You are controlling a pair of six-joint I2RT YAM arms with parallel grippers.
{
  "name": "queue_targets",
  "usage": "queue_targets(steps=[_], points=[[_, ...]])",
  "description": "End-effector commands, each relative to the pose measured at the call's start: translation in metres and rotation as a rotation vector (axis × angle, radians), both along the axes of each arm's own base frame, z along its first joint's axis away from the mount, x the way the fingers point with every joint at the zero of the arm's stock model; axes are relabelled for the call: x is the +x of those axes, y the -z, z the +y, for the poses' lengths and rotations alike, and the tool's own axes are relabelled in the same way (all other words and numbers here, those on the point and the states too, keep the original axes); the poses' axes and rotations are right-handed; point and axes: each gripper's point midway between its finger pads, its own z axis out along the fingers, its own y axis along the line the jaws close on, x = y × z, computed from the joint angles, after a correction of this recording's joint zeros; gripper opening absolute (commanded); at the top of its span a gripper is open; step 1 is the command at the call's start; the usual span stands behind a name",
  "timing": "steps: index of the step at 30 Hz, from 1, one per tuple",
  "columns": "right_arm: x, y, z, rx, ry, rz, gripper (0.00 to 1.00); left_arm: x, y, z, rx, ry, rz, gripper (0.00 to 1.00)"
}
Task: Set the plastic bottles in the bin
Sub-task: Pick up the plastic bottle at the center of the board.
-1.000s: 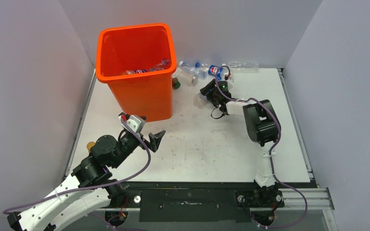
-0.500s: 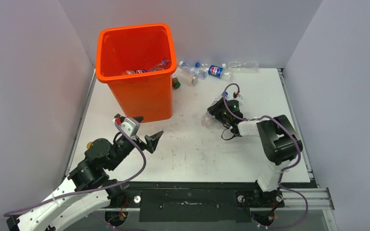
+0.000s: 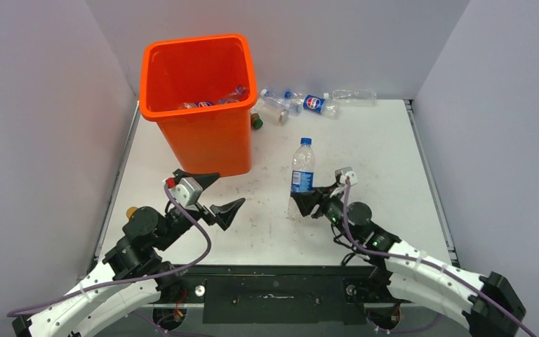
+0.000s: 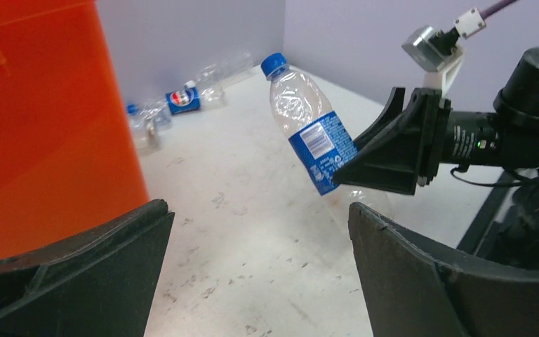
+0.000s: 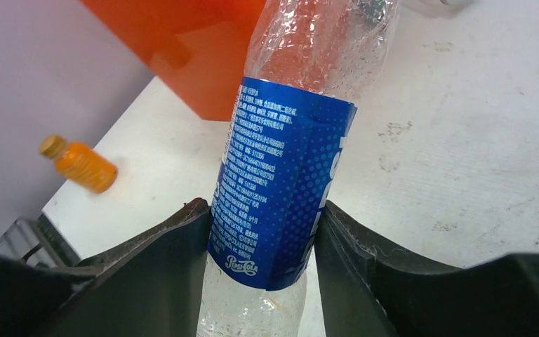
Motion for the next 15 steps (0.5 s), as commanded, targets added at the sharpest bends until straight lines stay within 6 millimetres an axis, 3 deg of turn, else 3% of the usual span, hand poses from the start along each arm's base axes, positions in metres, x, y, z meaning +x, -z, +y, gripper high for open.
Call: queue_targets(steps=[1,6,12,15], points=[[-0.036,-0.013,-0.002,-0.052,-0.105,-0.14,0.32,-0.019,-0.05,-0.021,-0.267,0.156,-0.025,0.96],[-0.073,-0.032,0.003,0.0,-0.274,-0.265,0.34,-0.02,-0.078,-0.045,-0.427,0.264,0.073,0.96],[-0.085,-0.039,0.017,0.015,-0.368,-0.283,0.34,-0.005,-0.069,-0.092,-0.416,0.356,0.224,0.96],[-0.092,-0.046,0.023,0.035,-0.416,-0.298,0.34,0.001,-0.066,-0.1,-0.417,0.351,0.25,0.96]])
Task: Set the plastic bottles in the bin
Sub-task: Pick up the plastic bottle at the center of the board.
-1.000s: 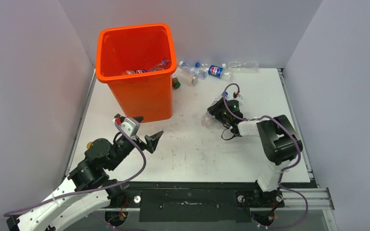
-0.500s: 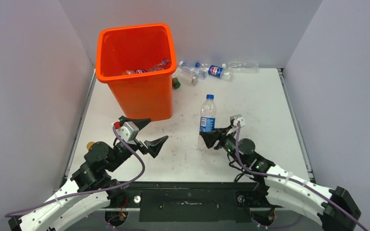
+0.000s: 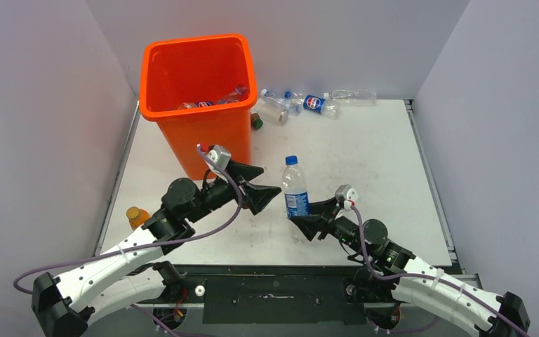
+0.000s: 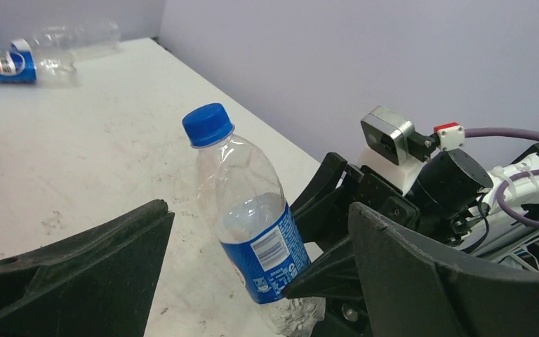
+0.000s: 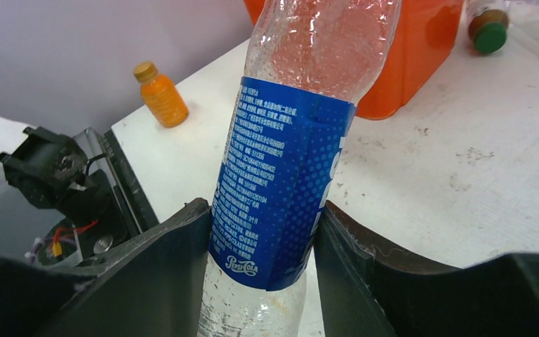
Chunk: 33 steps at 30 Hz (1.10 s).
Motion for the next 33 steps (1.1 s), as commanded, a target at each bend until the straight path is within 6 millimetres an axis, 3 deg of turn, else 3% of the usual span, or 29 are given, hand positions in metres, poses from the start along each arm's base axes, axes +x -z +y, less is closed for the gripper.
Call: queue_targets(steps=[1,11,16,24,28,33], points=[[-0.017,-0.027,0.015,0.046,-0.118,-0.072,0.34,-0.007,-0.041,-0.01,-0.125,0.059,-0.014,0.96],[-0.032,-0.031,0.028,0.035,-0.192,-0.086,0.34,-0.002,-0.034,-0.019,-0.107,0.048,0.022,0.96],[-0.039,-0.036,0.033,0.041,-0.206,-0.104,0.33,0.002,-0.02,-0.025,-0.061,0.042,0.067,0.96],[-0.038,-0.056,0.021,0.079,-0.13,-0.148,0.3,0.008,-0.015,-0.008,-0.075,-0.054,0.082,0.96],[-0.038,-0.062,0.02,0.091,-0.129,-0.156,0.3,0.002,-0.015,-0.011,-0.084,-0.017,0.088,0.96],[-0.037,-0.063,0.024,0.084,-0.129,-0.157,0.31,-0.019,-0.009,-0.036,-0.067,0.144,0.112,0.96]])
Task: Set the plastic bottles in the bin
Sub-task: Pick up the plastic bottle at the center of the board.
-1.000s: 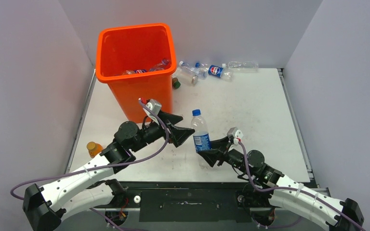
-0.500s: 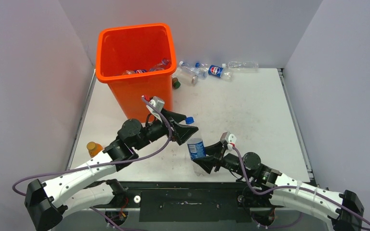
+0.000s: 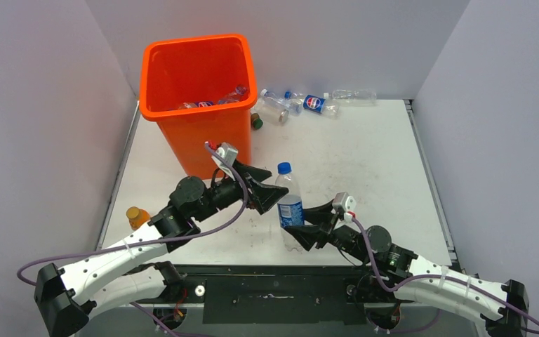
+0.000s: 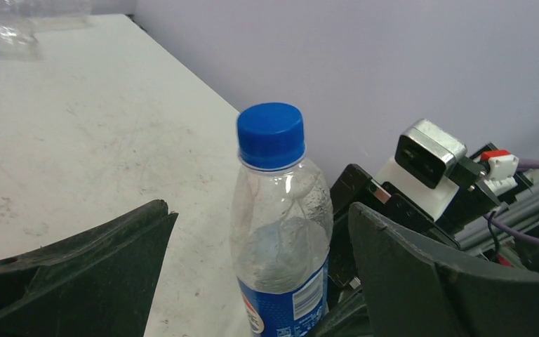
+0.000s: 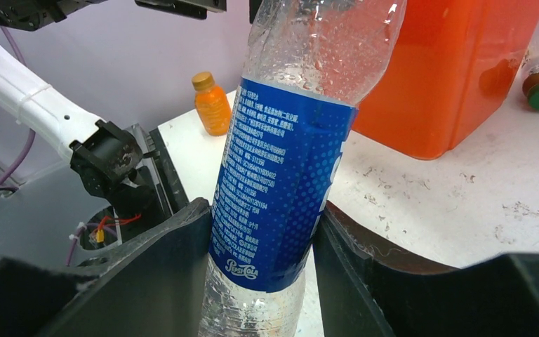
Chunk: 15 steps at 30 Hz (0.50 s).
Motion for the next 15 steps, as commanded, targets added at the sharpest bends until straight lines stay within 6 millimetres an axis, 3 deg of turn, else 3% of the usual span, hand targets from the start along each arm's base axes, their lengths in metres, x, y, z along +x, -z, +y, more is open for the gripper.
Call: queue_targets(steps=[1,4,6,8,12,15], points=[[0.002,-0.031,0.003,0.062,0.011,-0.053,0.31,-0.023,-0.009,-0.022,-0.036,0.155,-0.002,0.96],[0.003,-0.031,0.004,0.057,0.013,-0.051,0.31,-0.031,-0.006,-0.032,-0.026,0.206,-0.004,0.99],[0.002,-0.031,0.004,0.056,0.013,-0.05,0.31,-0.035,-0.006,-0.035,-0.023,0.227,-0.009,0.92],[0.002,-0.032,0.003,0.059,0.012,-0.053,0.31,-0.036,-0.004,-0.037,-0.017,0.234,-0.005,0.82],[0.001,-0.033,0.004,0.053,0.009,-0.052,0.33,-0.037,-0.003,-0.039,-0.013,0.247,-0.006,0.53],[0.001,-0.03,0.006,0.039,0.004,-0.036,0.45,-0.04,-0.006,-0.04,-0.026,0.259,-0.023,0.38]])
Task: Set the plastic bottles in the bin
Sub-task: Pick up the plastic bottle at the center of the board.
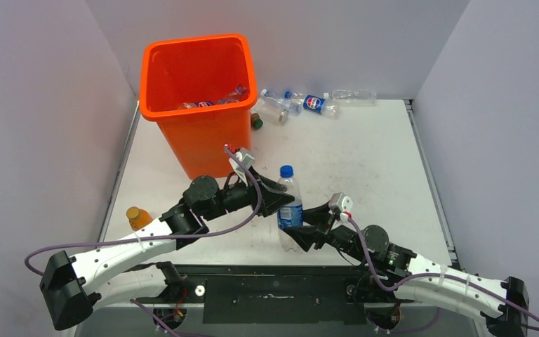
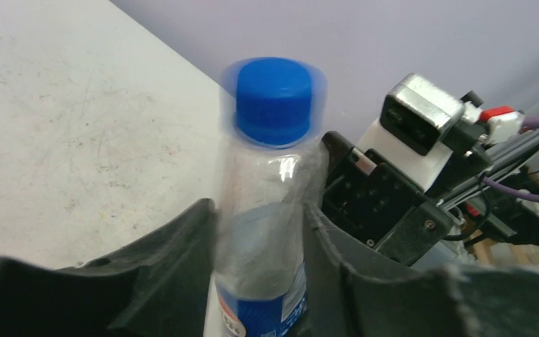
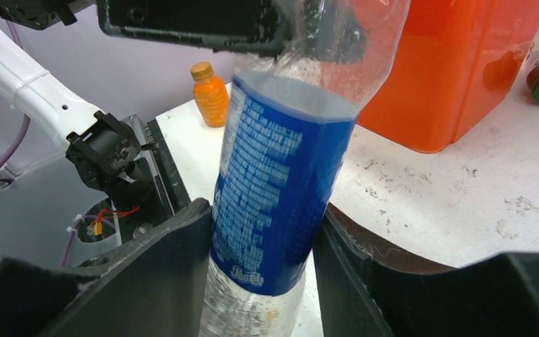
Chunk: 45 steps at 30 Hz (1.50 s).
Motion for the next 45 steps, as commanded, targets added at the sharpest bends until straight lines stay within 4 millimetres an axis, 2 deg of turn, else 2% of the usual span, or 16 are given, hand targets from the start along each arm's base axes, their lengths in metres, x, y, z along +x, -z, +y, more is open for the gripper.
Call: queue_targets(steps=[1,4,7,16,18,21,23,24,26,28,29,30,35,38,41,45], points=[[0.001,-0.036,0.003,0.07,0.002,-0.03,0.54,-0.015,-0.036,-0.005,-0.1,0.073,-0.068,0.35],[0.003,-0.031,0.006,0.048,0.008,0.007,0.82,-0.017,-0.044,-0.003,-0.126,0.069,-0.1,0.27],[0.005,-0.024,0.008,0.036,0.018,0.047,0.88,-0.019,-0.05,0.002,-0.16,0.059,-0.132,0.19],[0.014,-0.019,0.008,0.107,0.075,0.134,0.87,-0.028,-0.068,0.015,-0.277,0.033,-0.193,0.1],[0.012,-0.024,0.009,0.139,0.065,0.142,0.82,-0.031,-0.071,0.017,-0.295,0.034,-0.208,0.09],[0.009,-0.03,0.014,0.165,0.033,0.145,0.63,-0.034,-0.07,0.017,-0.298,0.032,-0.222,0.09],[0.006,-0.032,0.018,0.164,0.009,0.139,0.49,-0.035,-0.069,0.018,-0.299,0.027,-0.221,0.15],[0.004,-0.031,0.02,0.157,-0.006,0.131,0.44,-0.035,-0.069,0.019,-0.299,0.025,-0.22,0.25],[0.003,-0.031,0.02,0.144,-0.012,0.108,0.39,-0.035,-0.068,0.021,-0.299,0.013,-0.213,0.56],[0.003,-0.034,0.016,0.13,-0.007,0.079,0.36,-0.033,-0.069,0.025,-0.293,-0.012,-0.208,0.82],[0.003,-0.036,0.015,0.12,-0.002,0.066,0.35,-0.031,-0.07,0.028,-0.288,-0.031,-0.21,1.0],[0.004,-0.036,0.013,0.109,0.006,0.051,0.35,-0.028,-0.071,0.032,-0.281,-0.055,-0.212,0.96],[0.013,-0.032,0.001,0.013,0.082,-0.015,0.32,-0.01,-0.093,0.061,-0.286,-0.228,-0.2,0.96],[0.018,-0.029,-0.003,-0.04,0.119,-0.047,0.32,0.002,-0.101,0.066,-0.237,-0.299,-0.159,0.96],[0.02,-0.028,-0.005,-0.064,0.147,-0.061,0.31,0.01,-0.096,0.058,-0.138,-0.311,-0.096,0.96],[0.016,-0.031,0.001,-0.069,0.133,-0.074,0.31,0.005,-0.096,0.038,-0.107,-0.233,-0.06,0.99]])
